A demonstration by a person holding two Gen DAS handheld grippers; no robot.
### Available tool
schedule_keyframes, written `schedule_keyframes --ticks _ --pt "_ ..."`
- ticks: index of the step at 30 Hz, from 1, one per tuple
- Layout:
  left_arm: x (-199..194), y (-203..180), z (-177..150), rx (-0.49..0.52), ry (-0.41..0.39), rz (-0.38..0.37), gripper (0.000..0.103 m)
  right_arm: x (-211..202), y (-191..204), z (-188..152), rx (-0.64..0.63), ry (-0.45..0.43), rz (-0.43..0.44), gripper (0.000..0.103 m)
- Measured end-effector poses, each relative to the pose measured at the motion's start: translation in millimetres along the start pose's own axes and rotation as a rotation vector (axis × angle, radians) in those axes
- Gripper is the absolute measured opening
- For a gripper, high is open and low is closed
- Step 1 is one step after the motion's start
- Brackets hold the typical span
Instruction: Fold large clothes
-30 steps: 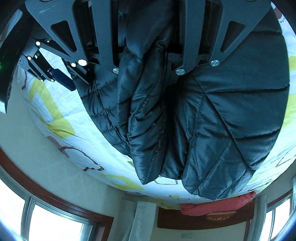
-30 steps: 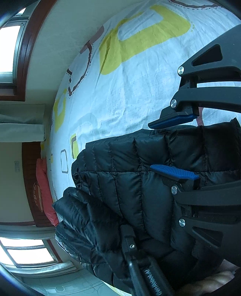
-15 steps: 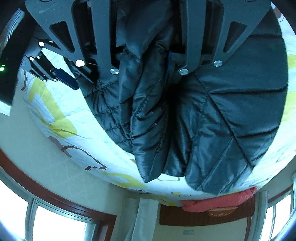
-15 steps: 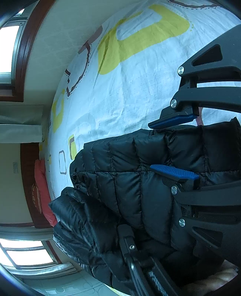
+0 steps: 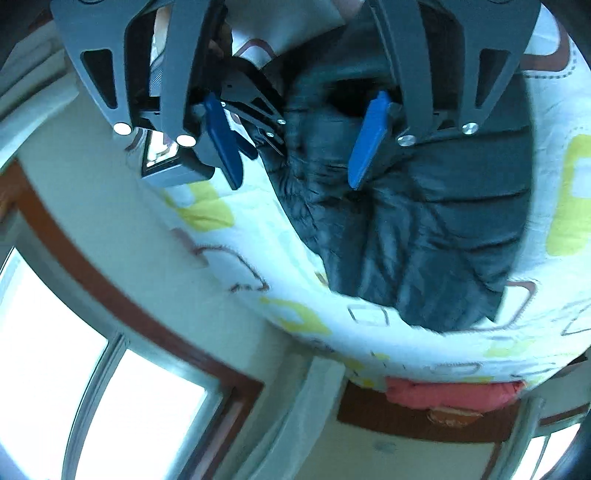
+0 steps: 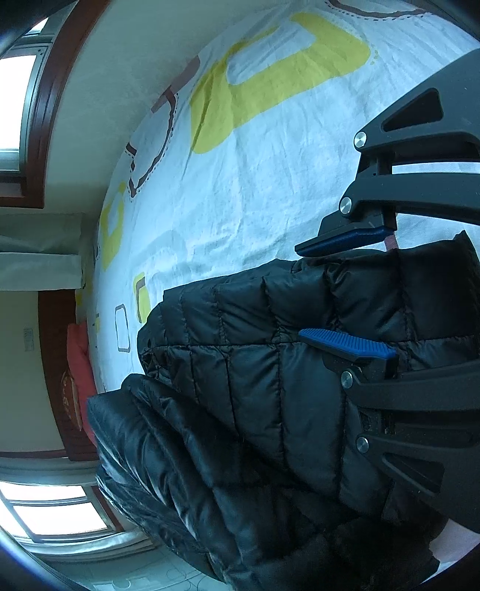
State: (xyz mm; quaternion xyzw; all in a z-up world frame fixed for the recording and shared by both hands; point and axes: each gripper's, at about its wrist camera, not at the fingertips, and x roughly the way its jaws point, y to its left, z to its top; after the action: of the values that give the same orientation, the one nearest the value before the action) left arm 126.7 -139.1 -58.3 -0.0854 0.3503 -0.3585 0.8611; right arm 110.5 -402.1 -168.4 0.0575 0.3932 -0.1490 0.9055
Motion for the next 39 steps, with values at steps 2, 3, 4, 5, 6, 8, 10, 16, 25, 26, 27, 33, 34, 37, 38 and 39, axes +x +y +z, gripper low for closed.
schedule_keyframes --ticks 2,3,4,5,6,8,10,16,25,26,27,33,34,37,38,39 --pt "-20 17 0 -0.043 -0.04 0.017 0.063 -1 1 -1 -0.003 0.0 -0.006 0.041" --pt "-28 29 0 -0.074 -0.06 0.031 0.063 -2 2 -1 -0.004 0.0 -0.009 0.041" --pt "-35 44 -1 -0.109 -0.081 0.062 0.064 -2 3 -1 -0.006 0.001 -0.013 0.041" --pt "-40 61 -3 -0.15 -0.096 0.098 0.064 -2 3 -1 -0.007 0.001 -0.016 0.041" --pt "-42 81 -5 -0.205 -0.098 0.127 0.064 -3 4 -1 -0.008 0.001 -0.02 0.041" --pt "-43 111 -14 -0.311 -0.099 0.142 0.064 -4 6 -1 -0.013 0.002 -0.026 0.041" --pt "-38 147 -27 -0.43 -0.088 0.156 0.065 -4 6 0 -0.011 0.004 -0.028 0.041" --pt "-15 197 -56 -0.673 -0.072 -0.007 0.075 -5 3 4 0.01 0.015 -0.014 0.041" --pt "2 205 -56 -0.723 -0.077 -0.105 0.08 -24 -42 21 0.331 0.015 0.266 0.054" --pt "3 206 -57 -0.727 -0.076 -0.112 0.08 -25 -45 23 0.376 0.012 0.321 0.06" --pt "2 208 -60 -0.73 -0.077 -0.117 0.081 -25 -47 24 0.411 0.013 0.37 0.066" --pt "2 217 -67 -0.806 -0.093 -0.158 0.081 -5 -29 35 0.524 0.093 0.628 0.067" --pt "1 217 -68 -0.821 -0.098 -0.162 0.081 0 -24 36 0.546 0.115 0.669 0.067" --pt "1 218 -71 -0.858 -0.117 -0.168 0.082 13 -8 35 0.595 0.17 0.758 0.068" --pt "1 218 -73 -0.872 -0.123 -0.167 0.082 17 -4 34 0.603 0.185 0.773 0.068" --pt "1 217 -74 -0.883 -0.127 -0.169 0.082 22 2 34 0.612 0.205 0.787 0.068"
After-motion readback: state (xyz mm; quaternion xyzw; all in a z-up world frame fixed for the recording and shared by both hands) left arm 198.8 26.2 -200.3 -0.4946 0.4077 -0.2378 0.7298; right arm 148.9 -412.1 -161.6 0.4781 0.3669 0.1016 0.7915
